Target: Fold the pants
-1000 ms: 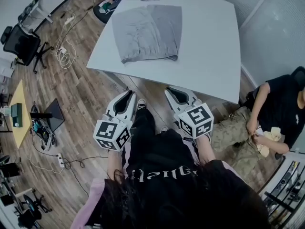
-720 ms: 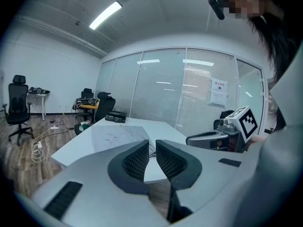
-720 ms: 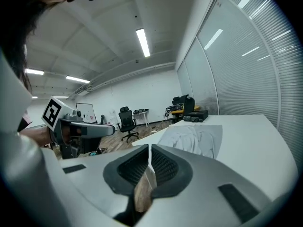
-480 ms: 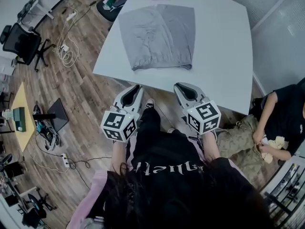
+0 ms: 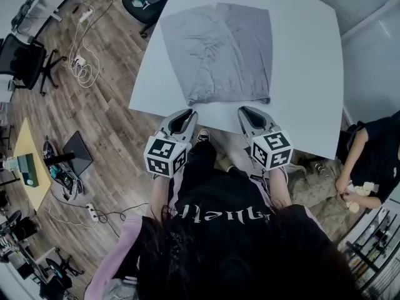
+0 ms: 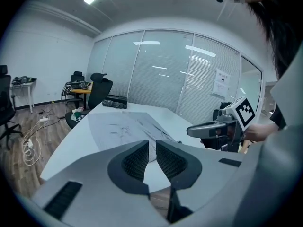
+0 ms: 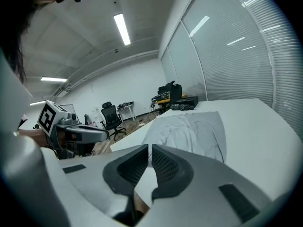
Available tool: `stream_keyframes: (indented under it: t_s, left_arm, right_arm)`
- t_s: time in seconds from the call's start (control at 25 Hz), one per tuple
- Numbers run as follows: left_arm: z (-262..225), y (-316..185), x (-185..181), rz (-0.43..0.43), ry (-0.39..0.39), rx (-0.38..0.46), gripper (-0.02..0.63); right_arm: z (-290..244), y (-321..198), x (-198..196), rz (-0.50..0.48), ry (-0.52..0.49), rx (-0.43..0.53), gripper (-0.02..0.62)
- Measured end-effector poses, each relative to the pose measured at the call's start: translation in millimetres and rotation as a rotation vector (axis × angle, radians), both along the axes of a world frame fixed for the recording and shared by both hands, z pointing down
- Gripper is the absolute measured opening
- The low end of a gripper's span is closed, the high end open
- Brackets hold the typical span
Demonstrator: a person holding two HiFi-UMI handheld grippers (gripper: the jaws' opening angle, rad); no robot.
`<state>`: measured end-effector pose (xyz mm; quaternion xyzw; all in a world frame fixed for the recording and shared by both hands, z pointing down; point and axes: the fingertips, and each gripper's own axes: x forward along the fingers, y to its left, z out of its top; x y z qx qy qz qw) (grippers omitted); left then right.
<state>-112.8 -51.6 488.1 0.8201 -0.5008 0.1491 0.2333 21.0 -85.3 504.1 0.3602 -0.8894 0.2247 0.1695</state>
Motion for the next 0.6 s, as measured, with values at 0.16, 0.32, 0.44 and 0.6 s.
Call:
stream_keyframes:
  t_s: [0.16, 0.32, 0.44, 0.6]
  left_arm:
    - [28.6, -16.0, -22.2, 0.034, -0.01, -0.07, 0.049]
    - [56.8, -24.1, -45.6, 0.066, -0.004, -0.145, 0.049]
    - [72.8, -33.4, -56.6, 0.1, -0.004, -0.182, 0.051]
    - [92.8, -43.0, -60.2, 0.157, -0.008, -0.225, 0.071]
  right_arm:
    - [15.0, -21.5, -6.5, 0.065, -0.002, -0.055, 0.034]
    - [29.6, -39.4, -9.7, 0.143, -0.007, -0.095, 0.034]
    - [42.6, -50.1, -4.6, 0.19, 0.03, -0.11, 0.034]
    - [58.3, -58.4, 16.7, 0.275, 0.075, -0.135, 0.035]
